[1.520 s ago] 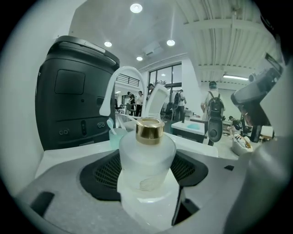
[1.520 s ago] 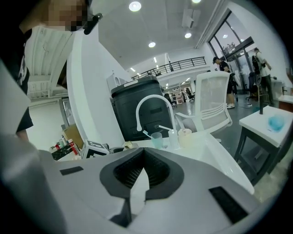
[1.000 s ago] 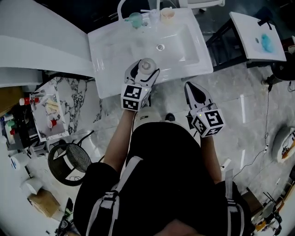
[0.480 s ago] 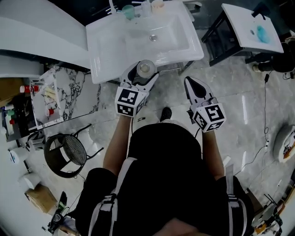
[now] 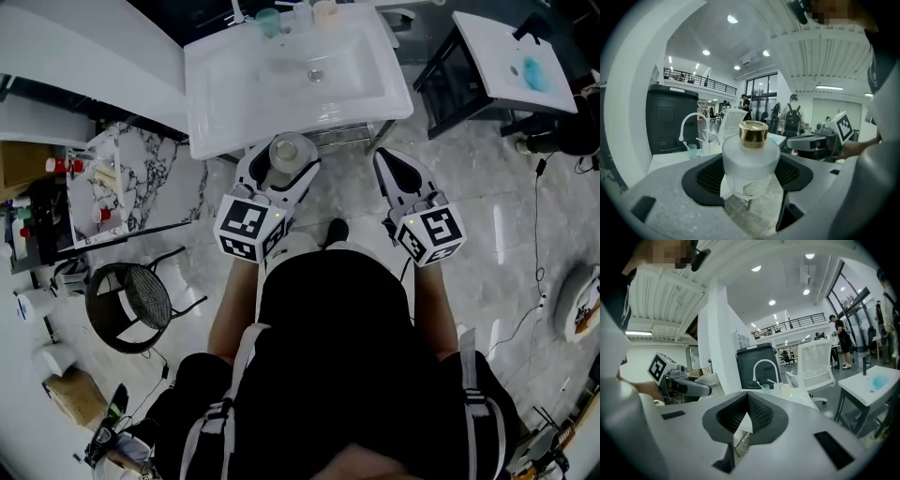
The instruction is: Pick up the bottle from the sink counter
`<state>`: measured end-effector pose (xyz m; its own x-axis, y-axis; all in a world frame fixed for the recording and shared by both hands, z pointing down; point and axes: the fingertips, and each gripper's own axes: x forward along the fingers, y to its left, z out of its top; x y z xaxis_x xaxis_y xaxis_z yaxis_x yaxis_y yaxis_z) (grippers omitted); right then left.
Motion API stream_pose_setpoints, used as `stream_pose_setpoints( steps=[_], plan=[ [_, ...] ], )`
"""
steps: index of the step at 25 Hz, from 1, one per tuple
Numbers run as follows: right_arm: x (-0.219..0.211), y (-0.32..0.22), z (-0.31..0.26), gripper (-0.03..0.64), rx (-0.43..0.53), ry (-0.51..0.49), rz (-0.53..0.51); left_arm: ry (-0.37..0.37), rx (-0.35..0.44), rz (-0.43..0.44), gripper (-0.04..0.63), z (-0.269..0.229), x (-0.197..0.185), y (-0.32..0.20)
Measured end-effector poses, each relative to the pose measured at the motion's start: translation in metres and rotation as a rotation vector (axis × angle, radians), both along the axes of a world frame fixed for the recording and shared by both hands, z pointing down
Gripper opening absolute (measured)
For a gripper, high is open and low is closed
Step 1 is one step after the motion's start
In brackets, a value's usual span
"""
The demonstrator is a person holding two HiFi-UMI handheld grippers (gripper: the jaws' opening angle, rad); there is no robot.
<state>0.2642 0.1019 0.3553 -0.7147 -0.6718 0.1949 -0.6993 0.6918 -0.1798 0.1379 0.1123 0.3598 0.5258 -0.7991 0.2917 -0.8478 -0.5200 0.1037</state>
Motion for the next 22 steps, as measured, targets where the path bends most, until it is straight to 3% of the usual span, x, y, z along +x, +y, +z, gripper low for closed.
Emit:
stream_pose_setpoints(
  steps=[9,22],
  plan=[
    [-0.023,0.003,-0.018,0.003,0.045,-0.001,-0.014,-0.019,0.025,0.015,0.322,-0.023,-0.017,0.023],
    [-0.033,0.011,-0.028,0.003,0.079,0.0,-0.02,0.001,0.021,0.006,0.322,-0.02,-0.021,0.034]
  ],
)
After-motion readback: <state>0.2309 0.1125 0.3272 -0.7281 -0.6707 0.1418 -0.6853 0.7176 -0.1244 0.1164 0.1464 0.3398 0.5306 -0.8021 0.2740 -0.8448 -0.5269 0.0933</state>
